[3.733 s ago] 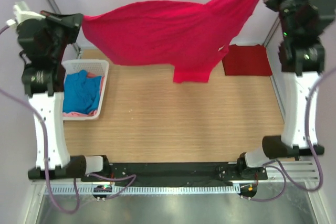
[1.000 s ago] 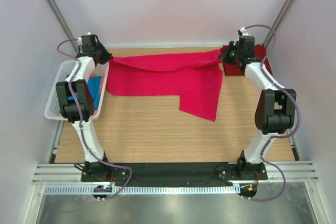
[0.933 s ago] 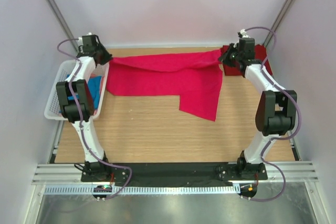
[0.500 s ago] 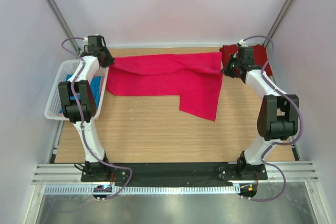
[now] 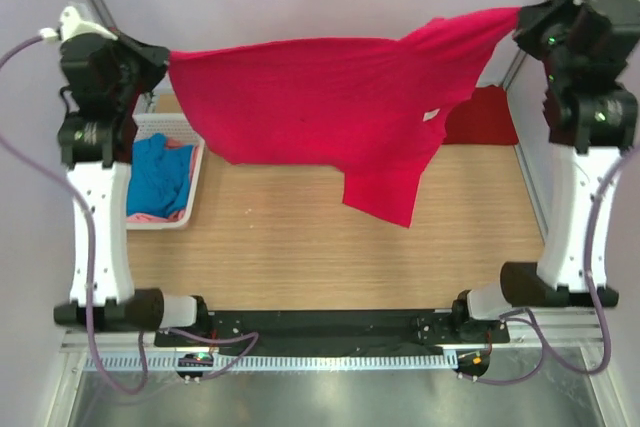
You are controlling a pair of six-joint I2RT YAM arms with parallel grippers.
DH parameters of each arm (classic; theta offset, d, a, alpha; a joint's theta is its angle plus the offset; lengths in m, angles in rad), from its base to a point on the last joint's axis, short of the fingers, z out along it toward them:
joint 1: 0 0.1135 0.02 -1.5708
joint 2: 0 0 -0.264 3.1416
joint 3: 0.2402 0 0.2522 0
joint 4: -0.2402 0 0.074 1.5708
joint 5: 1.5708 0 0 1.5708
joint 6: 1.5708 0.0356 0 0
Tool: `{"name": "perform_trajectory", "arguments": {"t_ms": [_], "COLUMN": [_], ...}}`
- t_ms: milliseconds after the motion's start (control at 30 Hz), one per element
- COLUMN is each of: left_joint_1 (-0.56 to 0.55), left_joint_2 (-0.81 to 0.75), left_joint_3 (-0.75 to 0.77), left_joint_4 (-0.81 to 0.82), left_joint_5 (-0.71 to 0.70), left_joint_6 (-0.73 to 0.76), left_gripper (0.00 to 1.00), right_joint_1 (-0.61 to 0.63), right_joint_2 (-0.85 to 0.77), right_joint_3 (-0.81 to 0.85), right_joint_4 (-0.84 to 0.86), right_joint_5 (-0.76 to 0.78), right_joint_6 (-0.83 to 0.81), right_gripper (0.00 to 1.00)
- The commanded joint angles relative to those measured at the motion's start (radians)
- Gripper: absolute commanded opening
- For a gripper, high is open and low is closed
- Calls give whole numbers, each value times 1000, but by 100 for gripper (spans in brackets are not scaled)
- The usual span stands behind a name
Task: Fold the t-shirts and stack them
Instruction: Flatten the tshirt out
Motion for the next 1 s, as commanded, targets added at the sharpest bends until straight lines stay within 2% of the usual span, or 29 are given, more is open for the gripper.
{"name": "perform_trajectory", "arguments": {"t_ms": [0, 233, 367, 467, 567, 700, 767, 900, 967], "left_joint_1": [5, 5, 5, 5, 7, 5, 5, 7, 5], "left_joint_2": [-104, -348, -456, -493, -507, -498, -468, -431, -464], "left_joint_3": [-7, 61, 113, 154, 267, 372, 404, 300, 141], "left_joint_4": [-74, -198, -297, -391, -520, -598, -641, -612, -547], "left_joint_5": [-12, 15, 18, 53, 51, 44, 35, 74, 68], "left_joint_6": [-83, -163, -183, -206, -204, -178, -192, -206, -210], "left_gripper": [0, 0, 0, 0, 0, 0, 0, 0, 0], "right_joint_1": [-6, -6, -6, -5, 24, 104, 145, 263, 323], "right_joint_2": [-122, -421, -502, -502, -526, -618, -615, -568, -551], "right_joint_3": [60, -40, 78, 264, 328, 221, 186, 132, 44], "right_joint_4": [-107, -16, -80, -203, -251, -185, -179, -156, -110], "right_joint_5": [53, 73, 52, 64, 53, 117, 156, 219, 278], "right_joint_6": [62, 81, 79, 82, 113, 150, 138, 19, -37], "right_gripper": [1, 1, 1, 1, 1, 1, 1, 1, 1]}}
